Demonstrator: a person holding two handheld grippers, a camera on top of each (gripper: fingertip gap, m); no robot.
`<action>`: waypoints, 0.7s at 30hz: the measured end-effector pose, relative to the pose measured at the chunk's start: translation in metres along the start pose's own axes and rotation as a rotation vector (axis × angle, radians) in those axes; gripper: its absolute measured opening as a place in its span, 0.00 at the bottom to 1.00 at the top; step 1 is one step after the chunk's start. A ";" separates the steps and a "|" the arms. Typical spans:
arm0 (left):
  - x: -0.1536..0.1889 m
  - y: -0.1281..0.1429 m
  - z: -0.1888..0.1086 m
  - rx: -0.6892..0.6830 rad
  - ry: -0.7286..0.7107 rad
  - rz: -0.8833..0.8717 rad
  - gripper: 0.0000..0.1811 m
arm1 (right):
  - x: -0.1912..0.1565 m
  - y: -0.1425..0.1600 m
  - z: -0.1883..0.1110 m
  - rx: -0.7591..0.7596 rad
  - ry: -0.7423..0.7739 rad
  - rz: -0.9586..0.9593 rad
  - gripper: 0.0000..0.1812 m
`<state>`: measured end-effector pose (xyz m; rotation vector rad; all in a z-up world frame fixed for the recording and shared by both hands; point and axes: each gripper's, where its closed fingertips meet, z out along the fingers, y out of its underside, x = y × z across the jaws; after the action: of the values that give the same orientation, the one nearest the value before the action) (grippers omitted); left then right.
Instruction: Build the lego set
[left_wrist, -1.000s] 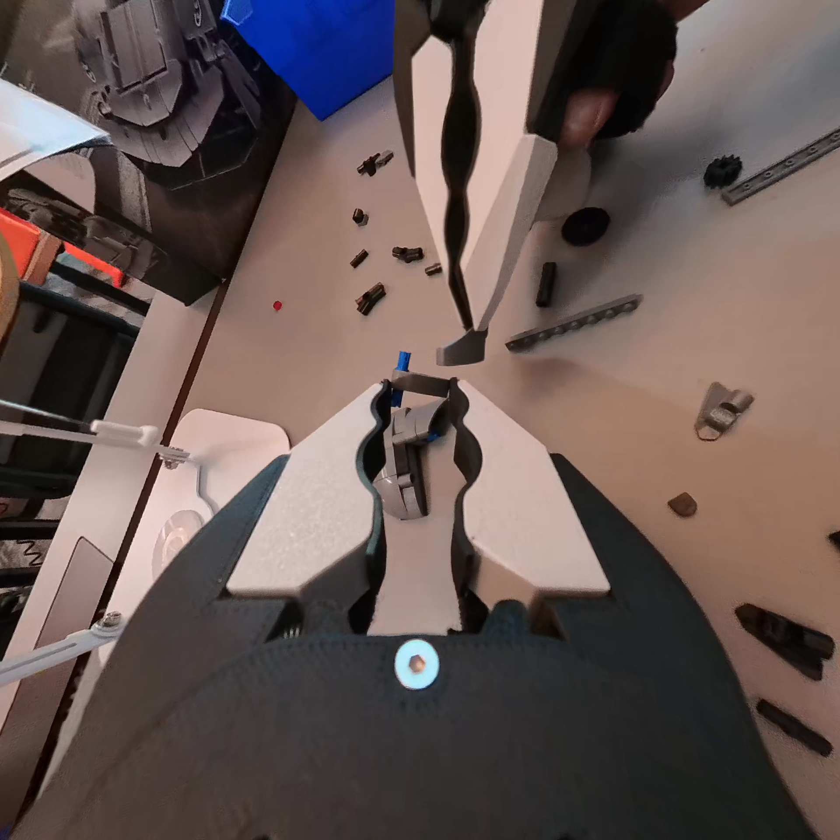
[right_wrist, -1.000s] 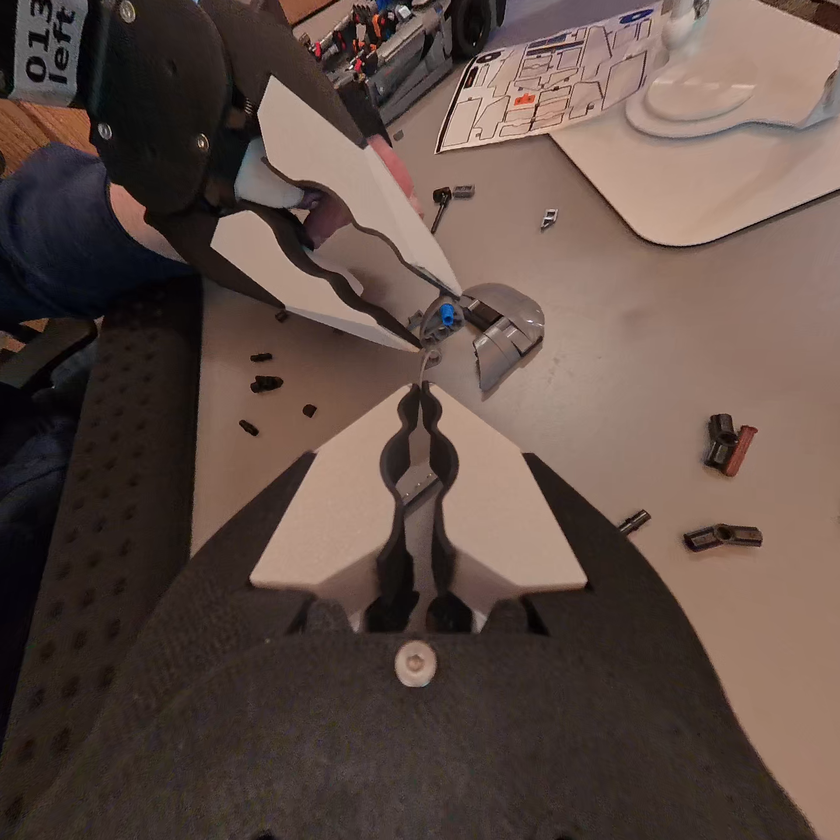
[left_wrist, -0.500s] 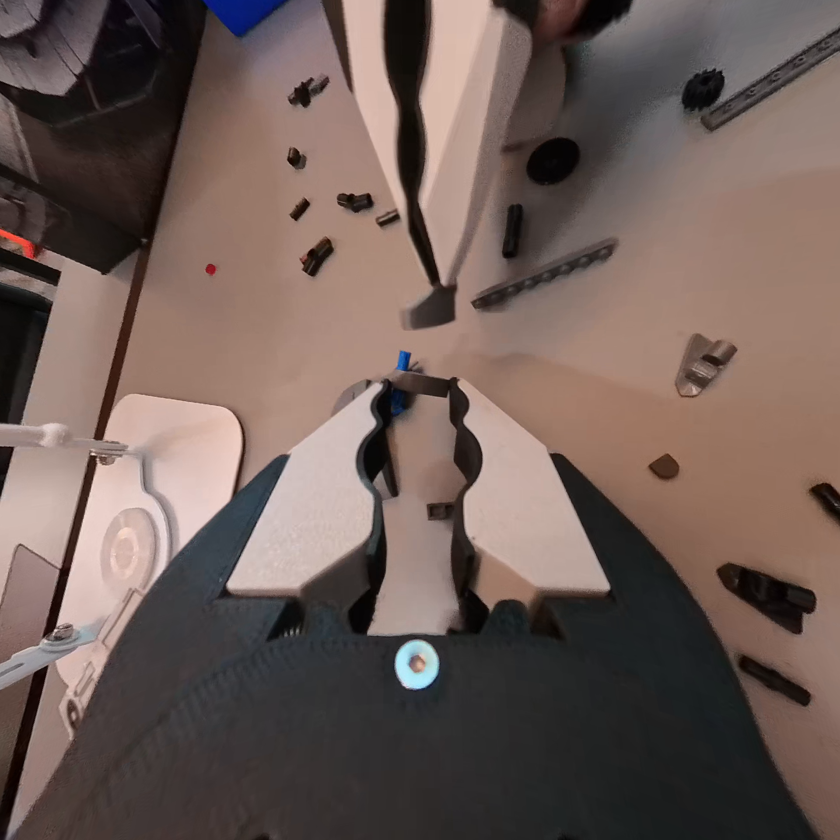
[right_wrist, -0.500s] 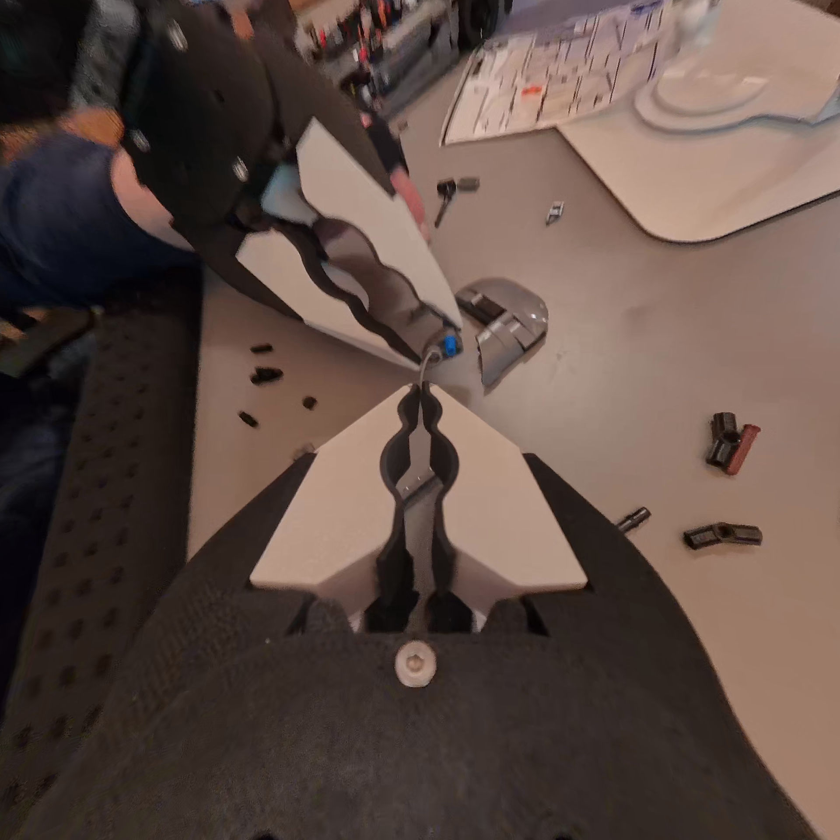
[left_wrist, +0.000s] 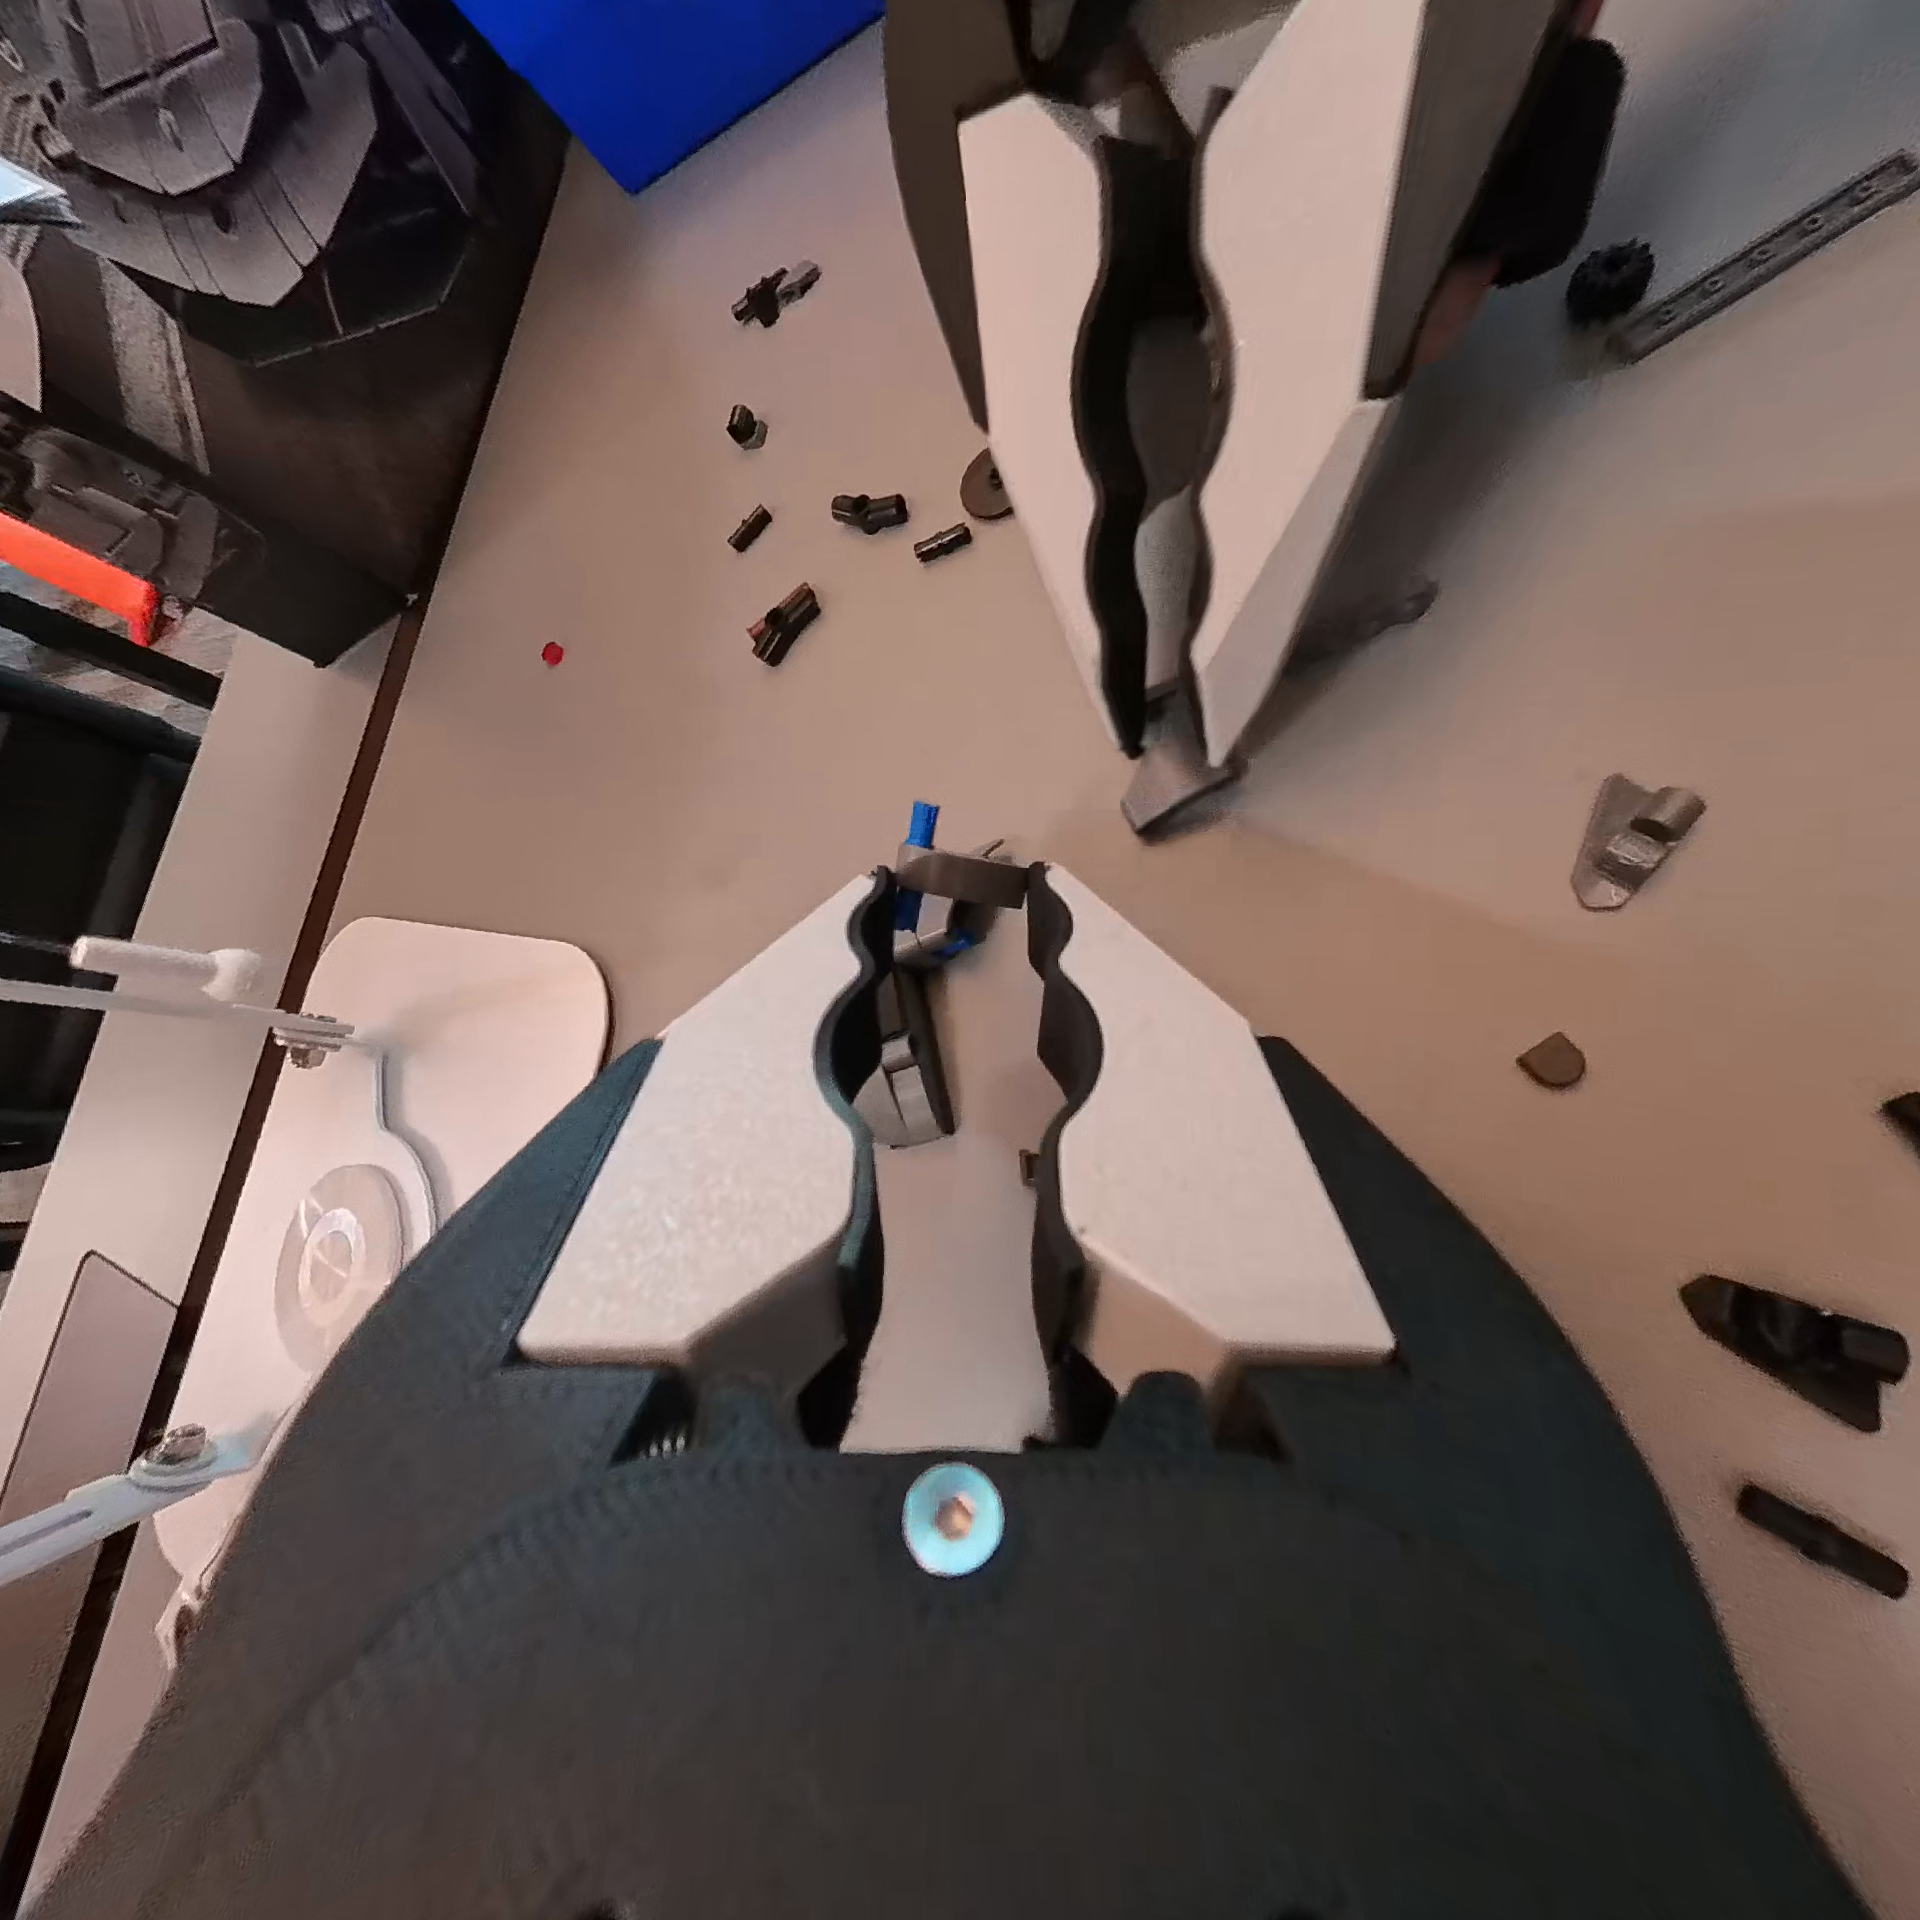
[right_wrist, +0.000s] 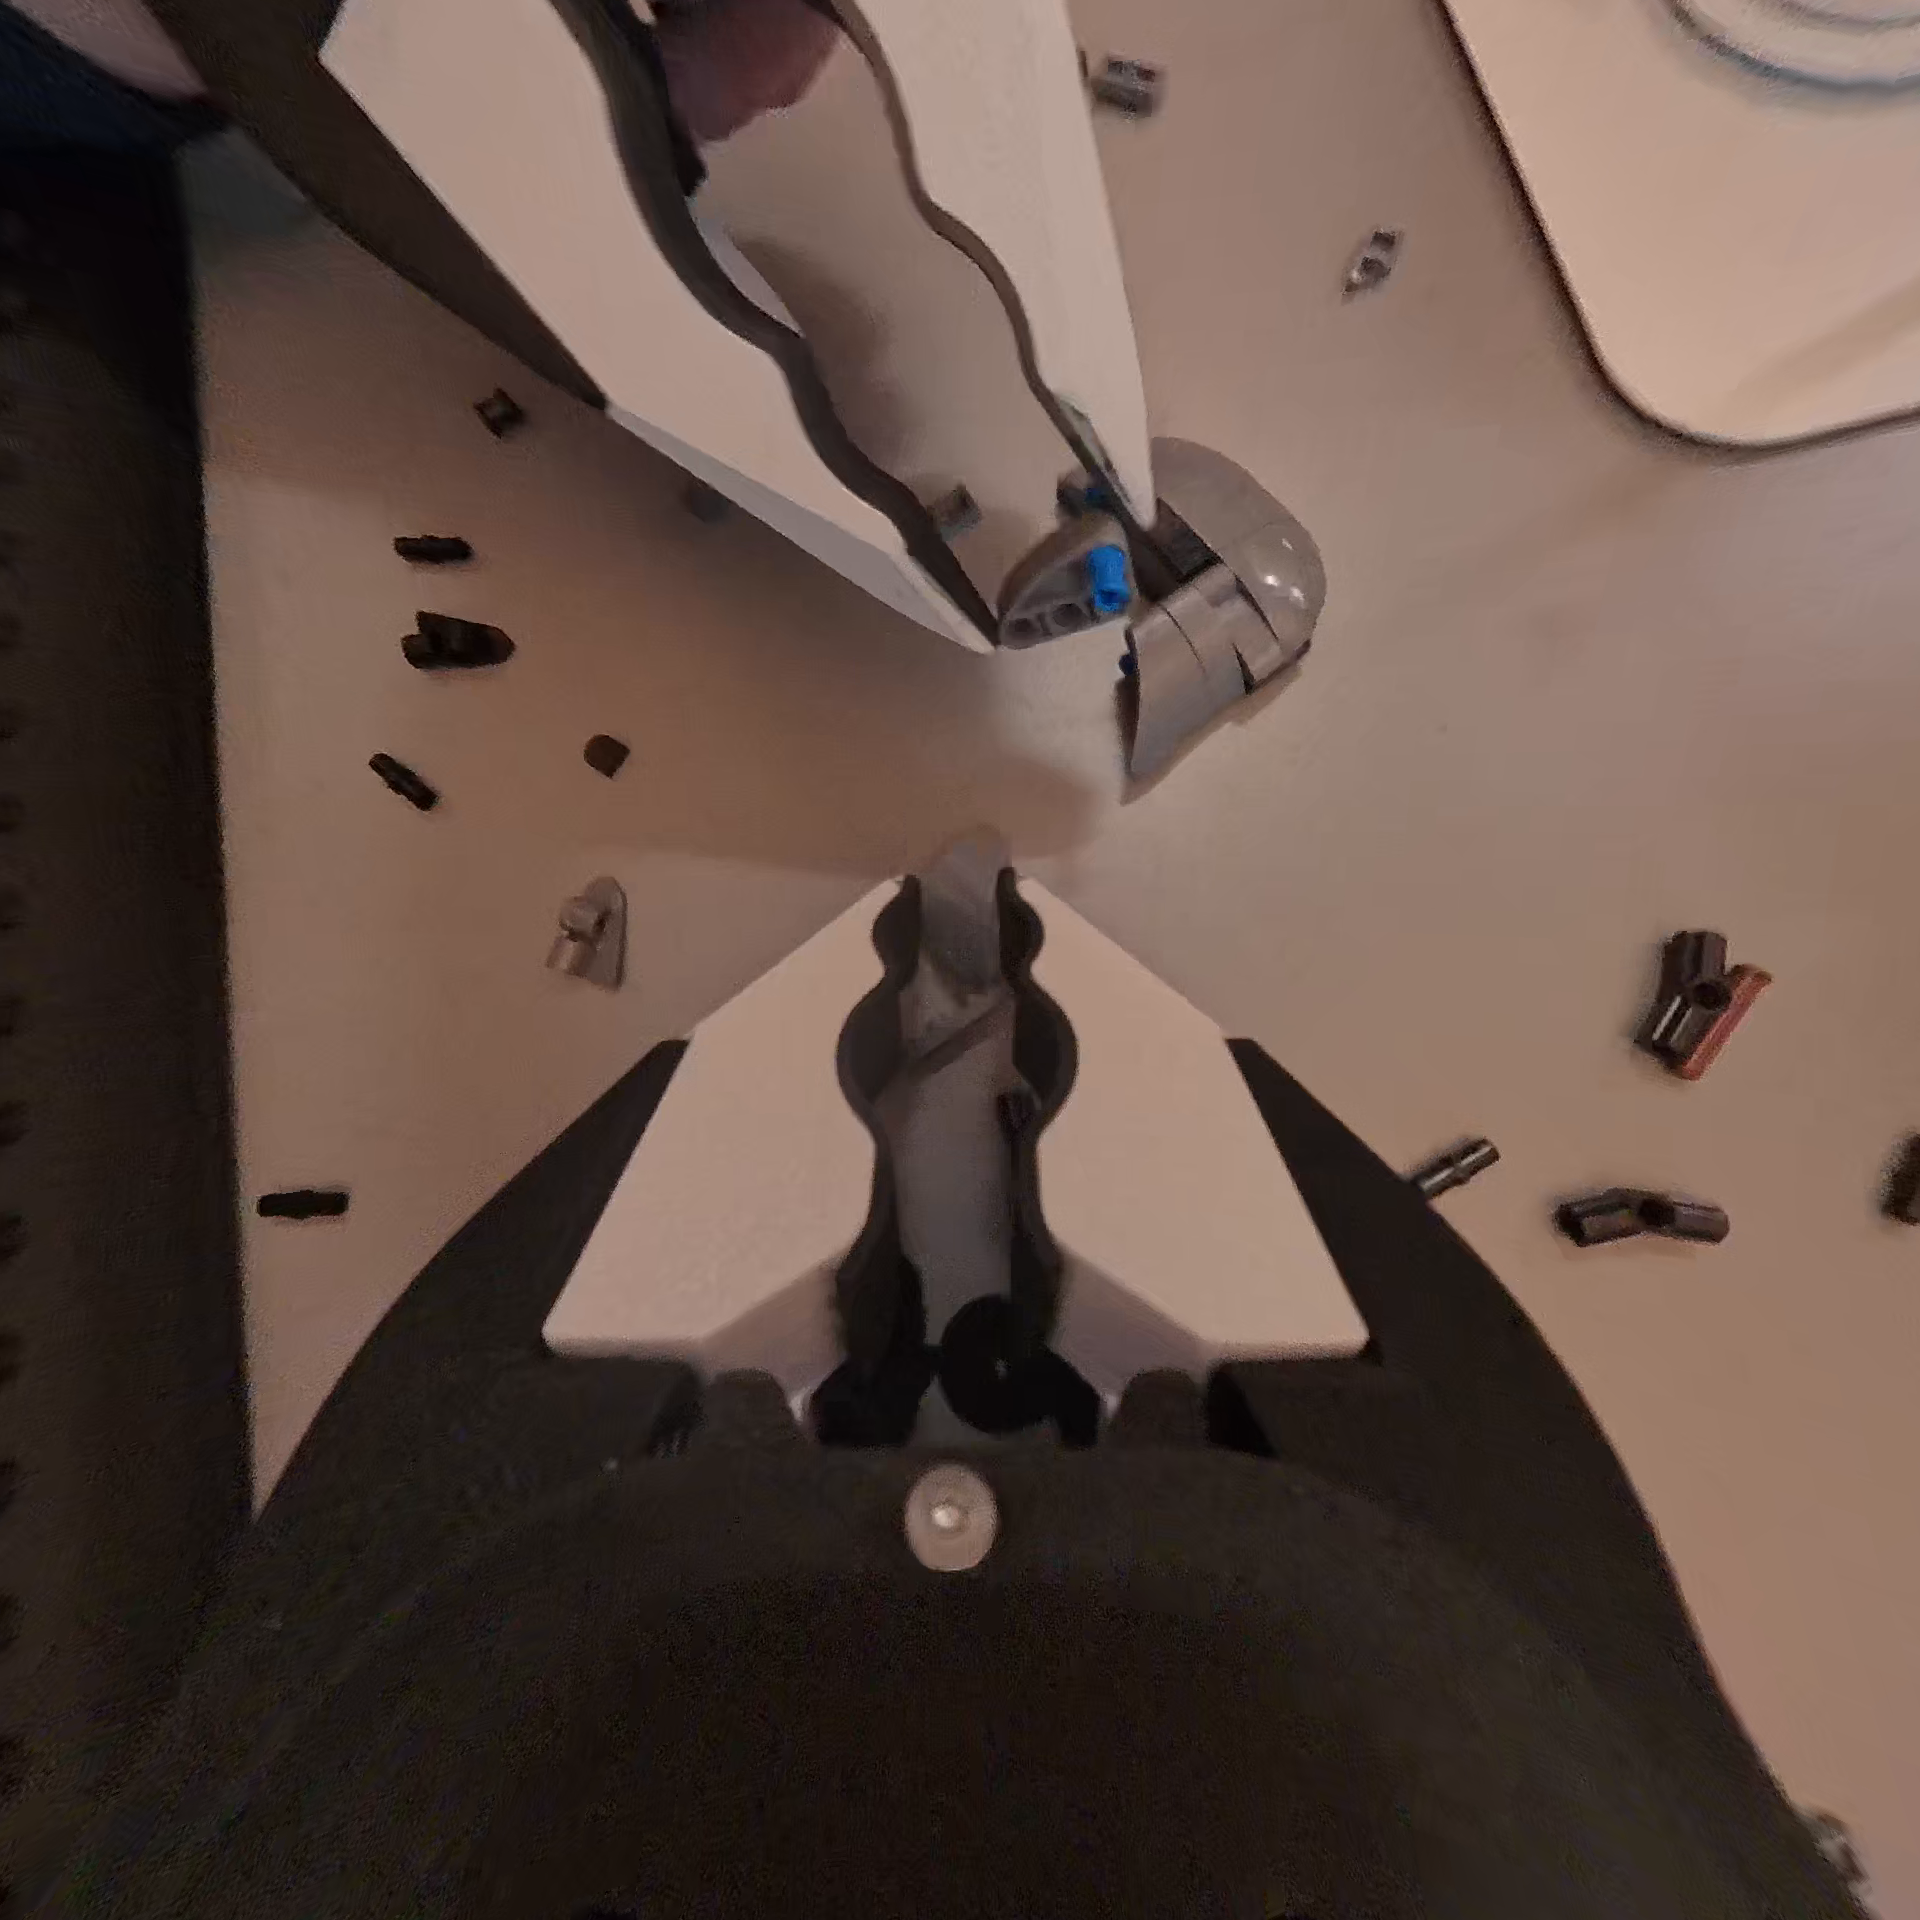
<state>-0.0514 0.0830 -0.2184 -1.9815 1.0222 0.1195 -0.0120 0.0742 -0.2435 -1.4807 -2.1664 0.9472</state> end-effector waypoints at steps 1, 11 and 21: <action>-0.001 0.000 -0.001 0.001 -0.002 -0.002 0.13 | -0.001 -0.004 -0.001 0.010 0.011 -0.026 0.08; -0.012 0.002 -0.005 -0.010 -0.039 -0.004 0.13 | -0.060 -0.027 0.005 0.048 -0.083 -0.355 0.04; -0.016 0.004 -0.008 -0.008 -0.048 -0.007 0.13 | -0.121 -0.014 0.026 -0.041 -0.256 -0.559 0.06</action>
<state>-0.0670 0.0854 -0.2089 -1.9805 0.9854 0.1665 0.0101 -0.0484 -0.2428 -0.7154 -2.5862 0.9201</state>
